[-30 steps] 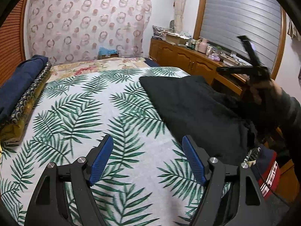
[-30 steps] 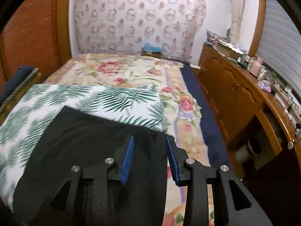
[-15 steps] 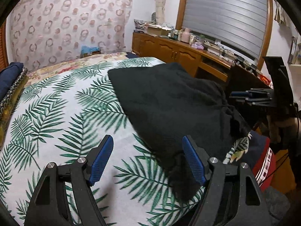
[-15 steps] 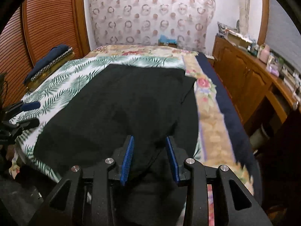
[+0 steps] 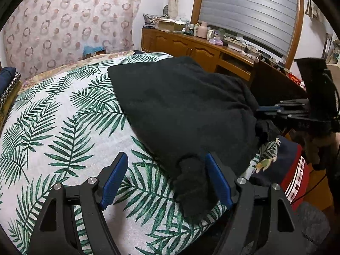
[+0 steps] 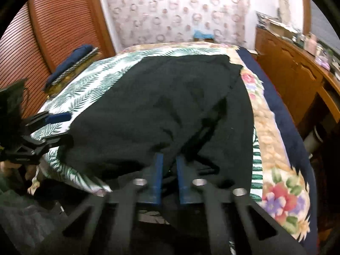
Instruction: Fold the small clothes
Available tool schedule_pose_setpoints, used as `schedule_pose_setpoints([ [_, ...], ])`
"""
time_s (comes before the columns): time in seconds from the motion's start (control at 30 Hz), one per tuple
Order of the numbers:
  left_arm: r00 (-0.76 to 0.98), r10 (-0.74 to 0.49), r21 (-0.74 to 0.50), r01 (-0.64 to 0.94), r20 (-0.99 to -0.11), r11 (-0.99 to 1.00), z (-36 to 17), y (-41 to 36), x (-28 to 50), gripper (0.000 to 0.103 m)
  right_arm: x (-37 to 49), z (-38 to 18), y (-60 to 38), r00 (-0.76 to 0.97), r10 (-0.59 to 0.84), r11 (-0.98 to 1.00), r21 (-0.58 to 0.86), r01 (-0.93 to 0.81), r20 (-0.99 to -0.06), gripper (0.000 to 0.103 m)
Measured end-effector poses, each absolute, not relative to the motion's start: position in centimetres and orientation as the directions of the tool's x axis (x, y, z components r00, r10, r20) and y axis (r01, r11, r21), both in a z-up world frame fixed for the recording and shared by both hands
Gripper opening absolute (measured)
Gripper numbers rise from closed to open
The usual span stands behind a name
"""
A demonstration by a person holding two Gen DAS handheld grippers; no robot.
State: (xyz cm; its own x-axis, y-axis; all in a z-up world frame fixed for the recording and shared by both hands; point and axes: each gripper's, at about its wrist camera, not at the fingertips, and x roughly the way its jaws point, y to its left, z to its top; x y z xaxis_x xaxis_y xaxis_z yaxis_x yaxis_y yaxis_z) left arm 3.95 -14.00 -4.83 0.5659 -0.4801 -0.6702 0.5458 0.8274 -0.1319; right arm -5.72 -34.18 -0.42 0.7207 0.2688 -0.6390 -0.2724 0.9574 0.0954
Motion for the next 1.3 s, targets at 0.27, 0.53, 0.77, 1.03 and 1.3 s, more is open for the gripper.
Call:
schedule_pose_setpoints([
  [0.27,0.544,-0.485,-0.145,0.550,-0.684,0.822,-5.2,-14.1,3.8,0.076,-7.5,0.9,-39.0,0.741,0.162,0.981,0.028,-0.190,-0.651,0.004],
  [0.53,0.547,-0.474,-0.139,0.542,-0.690,0.829,-5.2,-13.8,3.6,0.076,-6.6,-1.0,-39.7,0.728,0.117,0.989,0.009,-0.151,-0.676,0.010],
  [0.77,0.530,-0.474,-0.141,0.549,-0.703,0.824,-5.5,-14.3,3.9,0.061,-6.8,-1.9,-37.9,0.762,0.111,0.993,0.038,-0.113,-0.638,0.055],
  [1.03,0.498,-0.489,-0.158,0.566,-0.717,0.809,-5.9,-14.8,3.7,0.043,-6.2,-4.3,-38.2,0.720,0.139,0.990,0.086,-0.109,-0.680,0.055],
  [1.3,0.466,-0.511,-0.173,0.593,-0.723,0.786,-5.8,-15.3,3.3,0.021,-6.6,-4.2,-38.2,0.711,0.169,0.984,0.077,-0.160,-0.683,0.047],
])
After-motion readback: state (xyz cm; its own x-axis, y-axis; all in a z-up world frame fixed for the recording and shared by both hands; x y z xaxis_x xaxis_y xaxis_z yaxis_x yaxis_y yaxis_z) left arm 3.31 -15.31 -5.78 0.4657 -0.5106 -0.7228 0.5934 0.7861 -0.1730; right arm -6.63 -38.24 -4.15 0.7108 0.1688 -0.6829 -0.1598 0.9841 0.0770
